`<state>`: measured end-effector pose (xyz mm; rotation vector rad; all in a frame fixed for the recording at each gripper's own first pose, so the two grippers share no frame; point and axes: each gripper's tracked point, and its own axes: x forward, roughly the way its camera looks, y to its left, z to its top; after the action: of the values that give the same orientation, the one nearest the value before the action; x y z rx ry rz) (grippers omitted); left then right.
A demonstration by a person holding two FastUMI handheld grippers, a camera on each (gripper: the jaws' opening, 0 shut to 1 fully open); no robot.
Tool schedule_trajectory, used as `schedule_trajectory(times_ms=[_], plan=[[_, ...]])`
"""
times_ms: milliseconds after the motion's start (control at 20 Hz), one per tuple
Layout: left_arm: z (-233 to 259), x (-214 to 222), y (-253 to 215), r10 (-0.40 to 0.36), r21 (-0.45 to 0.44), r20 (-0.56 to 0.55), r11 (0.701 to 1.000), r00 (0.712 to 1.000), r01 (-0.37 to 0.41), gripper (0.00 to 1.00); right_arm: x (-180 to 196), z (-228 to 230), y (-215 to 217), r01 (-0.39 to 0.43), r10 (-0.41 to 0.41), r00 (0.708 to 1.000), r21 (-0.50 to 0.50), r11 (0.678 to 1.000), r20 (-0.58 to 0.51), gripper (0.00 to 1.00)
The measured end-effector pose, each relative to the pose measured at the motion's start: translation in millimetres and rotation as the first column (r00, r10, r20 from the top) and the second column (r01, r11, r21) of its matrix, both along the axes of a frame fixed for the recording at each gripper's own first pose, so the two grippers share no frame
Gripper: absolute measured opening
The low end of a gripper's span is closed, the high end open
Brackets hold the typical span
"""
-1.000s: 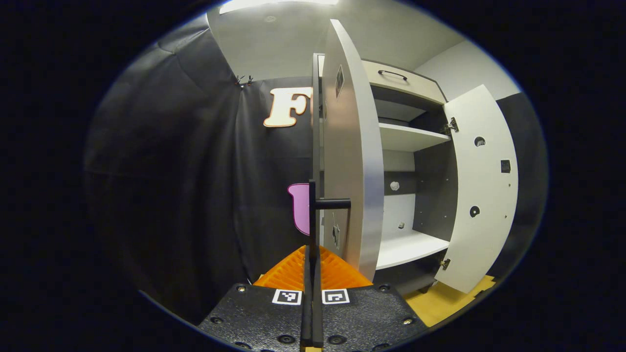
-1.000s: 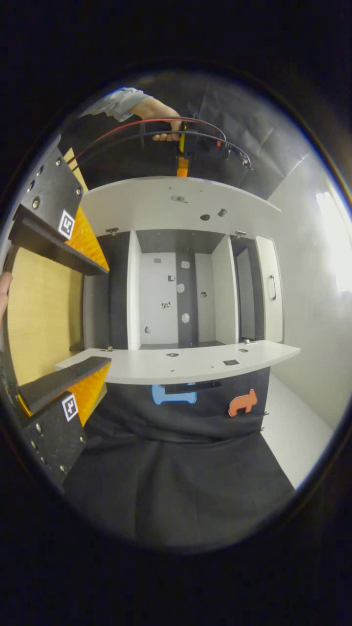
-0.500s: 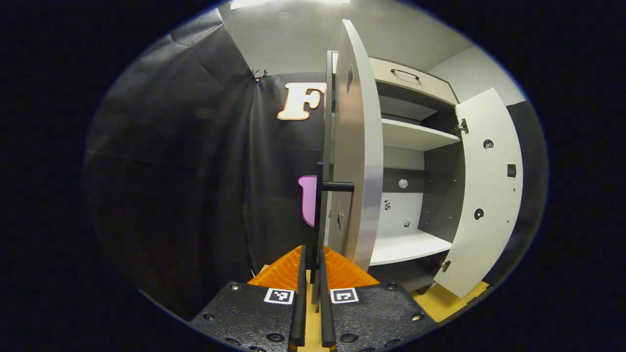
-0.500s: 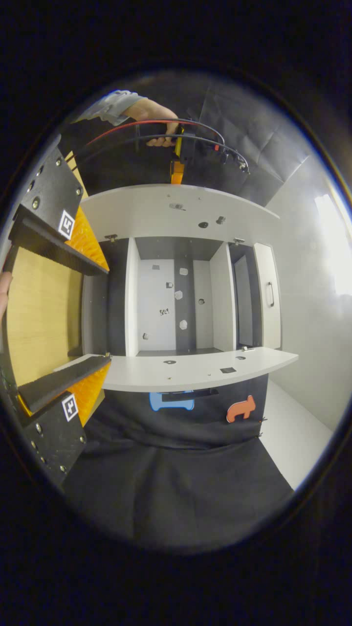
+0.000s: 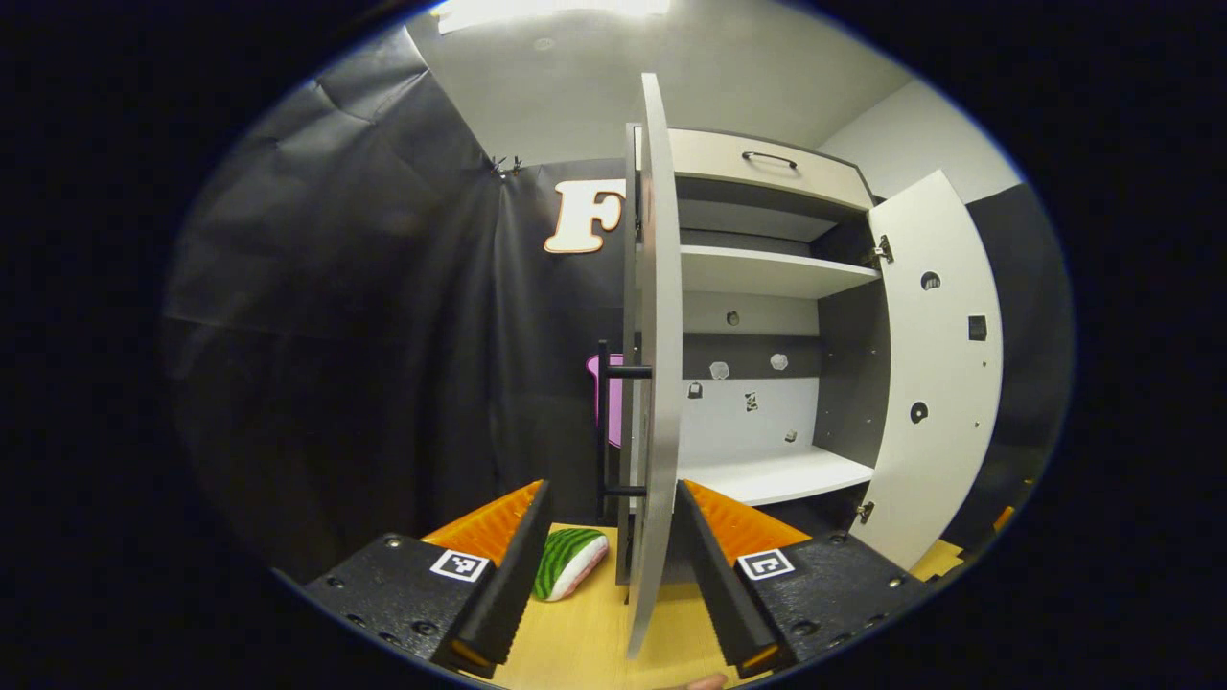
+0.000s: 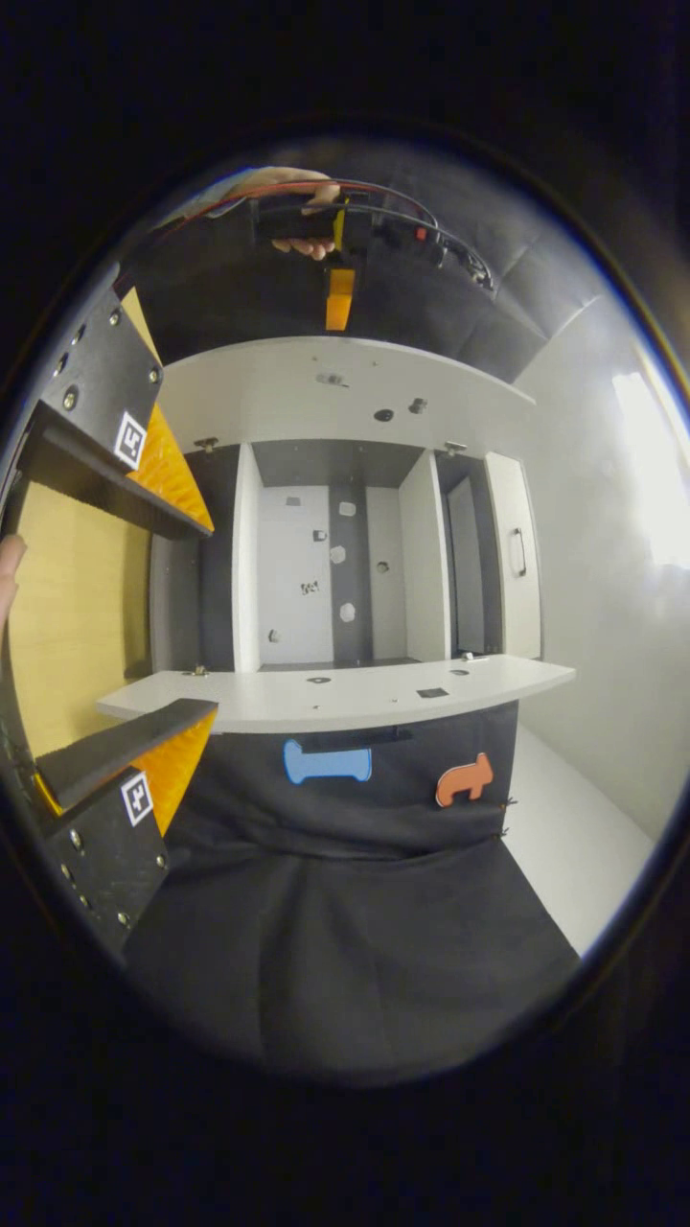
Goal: Open the right door of the double-door shoe cabinet with the right hand, and open the left door with the left hand.
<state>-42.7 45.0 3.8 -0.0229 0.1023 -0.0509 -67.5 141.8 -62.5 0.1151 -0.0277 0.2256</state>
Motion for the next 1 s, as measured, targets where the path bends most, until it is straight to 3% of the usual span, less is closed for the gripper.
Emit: schedule_trajectory(times_ms=[100,150,250,350,700,750,800,900,1000], plan=[[2.2,-9.7,-5.7,0.011,0.026,-0.001,1.0,1.0,-0.011,0.87,1.1,4.6,-5.7,0.013,-0.012,1.0,-0.008,1.0,0.011,0.99],[2.8,-14.1,-9.7,0.017,0.045,-0.001,0.999,1.0,-0.016,0.95,2.3,8.4,-8.3,0.02,-0.02,1.0,-0.01,1.0,0.018,0.98],[6.6,-19.8,-21.2,0.018,0.051,0.013,0.999,1.0,-0.018,1.0,4.6,14.3,-9.4,0.023,-0.023,0.999,-0.008,1.0,0.024,0.98],[6.8,-28.3,-37.5,-0.006,0.031,0.017,0.999,1.0,0.005,0.99,8.0,20.8,-11.2,0.024,-0.024,0.999,0.001,1.0,0.026,0.94],[9.0,-67.5,-101.2,-0.105,-0.014,0.062,0.994,0.992,0.106,0.99,13.9,59.4,-8.8,0.028,-0.03,0.997,0.018,0.999,0.077,0.98],[9.5,-70.7,-110.2,-0.12,-0.025,0.069,0.992,0.99,0.122,0.99,14.9,61.3,-11.7,0.049,-0.049,0.996,0.006,0.999,0.079,0.94],[9.2,-73.0,-115.0,-0.119,-0.027,0.074,0.992,0.99,0.121,0.99,16.8,61.7,-14.2,0.069,-0.068,0.995,-0.011,0.998,0.077,0.98],[3.6,-74.8,-121.8,-0.117,-0.005,0.077,0.993,0.99,0.118,0.99,20.9,61.7,-13.2,0.088,-0.086,0.994,-0.033,0.996,0.069,0.93],[-5.5,-75.6,-131.2,-0.118,-0.001,0.067,0.993,0.991,0.118,0.99,26.6,60.9,-7.6,0.074,-0.072,0.996,-0.036,0.997,0.051,0.98]])
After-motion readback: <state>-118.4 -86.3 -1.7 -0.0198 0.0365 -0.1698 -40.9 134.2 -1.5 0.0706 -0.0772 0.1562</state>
